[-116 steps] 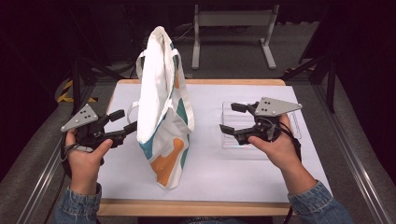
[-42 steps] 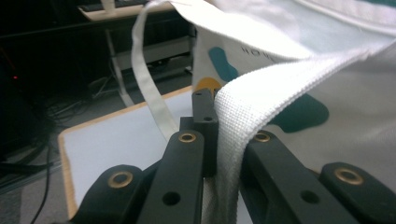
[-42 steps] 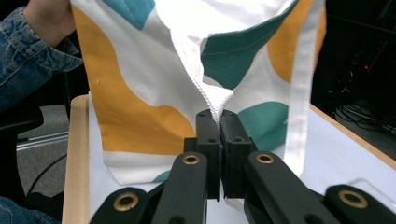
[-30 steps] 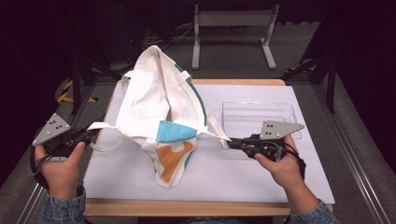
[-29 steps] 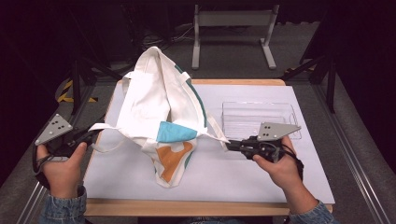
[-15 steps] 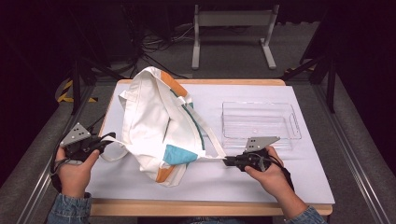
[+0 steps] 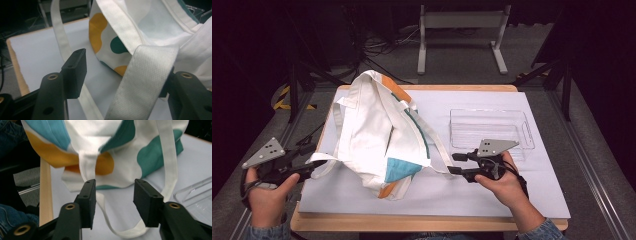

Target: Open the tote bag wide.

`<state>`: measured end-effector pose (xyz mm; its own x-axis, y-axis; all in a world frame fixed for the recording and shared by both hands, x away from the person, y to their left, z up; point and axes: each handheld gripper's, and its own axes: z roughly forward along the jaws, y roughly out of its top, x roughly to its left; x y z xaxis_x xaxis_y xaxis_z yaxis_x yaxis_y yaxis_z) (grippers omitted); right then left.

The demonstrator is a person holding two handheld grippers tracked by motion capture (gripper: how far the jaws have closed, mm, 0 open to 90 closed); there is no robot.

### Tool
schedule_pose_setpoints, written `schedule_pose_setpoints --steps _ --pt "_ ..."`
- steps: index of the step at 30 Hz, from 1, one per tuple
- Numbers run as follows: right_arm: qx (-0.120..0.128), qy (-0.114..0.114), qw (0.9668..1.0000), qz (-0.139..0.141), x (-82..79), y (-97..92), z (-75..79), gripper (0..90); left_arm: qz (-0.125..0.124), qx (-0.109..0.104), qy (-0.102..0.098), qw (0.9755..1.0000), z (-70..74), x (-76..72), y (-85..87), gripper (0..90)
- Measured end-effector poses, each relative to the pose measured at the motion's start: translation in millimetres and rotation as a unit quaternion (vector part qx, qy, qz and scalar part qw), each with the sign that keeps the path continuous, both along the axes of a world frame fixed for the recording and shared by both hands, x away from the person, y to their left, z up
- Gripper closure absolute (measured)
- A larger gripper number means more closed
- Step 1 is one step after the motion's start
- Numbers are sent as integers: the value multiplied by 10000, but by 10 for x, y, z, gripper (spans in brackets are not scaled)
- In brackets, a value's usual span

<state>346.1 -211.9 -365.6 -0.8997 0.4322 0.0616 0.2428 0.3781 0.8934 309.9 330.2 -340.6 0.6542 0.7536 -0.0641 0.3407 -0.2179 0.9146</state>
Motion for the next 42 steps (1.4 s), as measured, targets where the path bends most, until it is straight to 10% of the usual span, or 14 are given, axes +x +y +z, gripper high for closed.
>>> schedule_pose_setpoints --steps 19,34,42 --pt "270 -833 9960 -201 322 739 562 403 -68 130 181 9997 -7 -4 -81 343" --pt "-128 -657 9970 -390 774 1214 480 674 -227 156 85 9996 -93 72 -190 380" --pt "-469 -838 9930 -683 835 1116 473 863 -191 129 -36 9997 -105 61 -166 524"
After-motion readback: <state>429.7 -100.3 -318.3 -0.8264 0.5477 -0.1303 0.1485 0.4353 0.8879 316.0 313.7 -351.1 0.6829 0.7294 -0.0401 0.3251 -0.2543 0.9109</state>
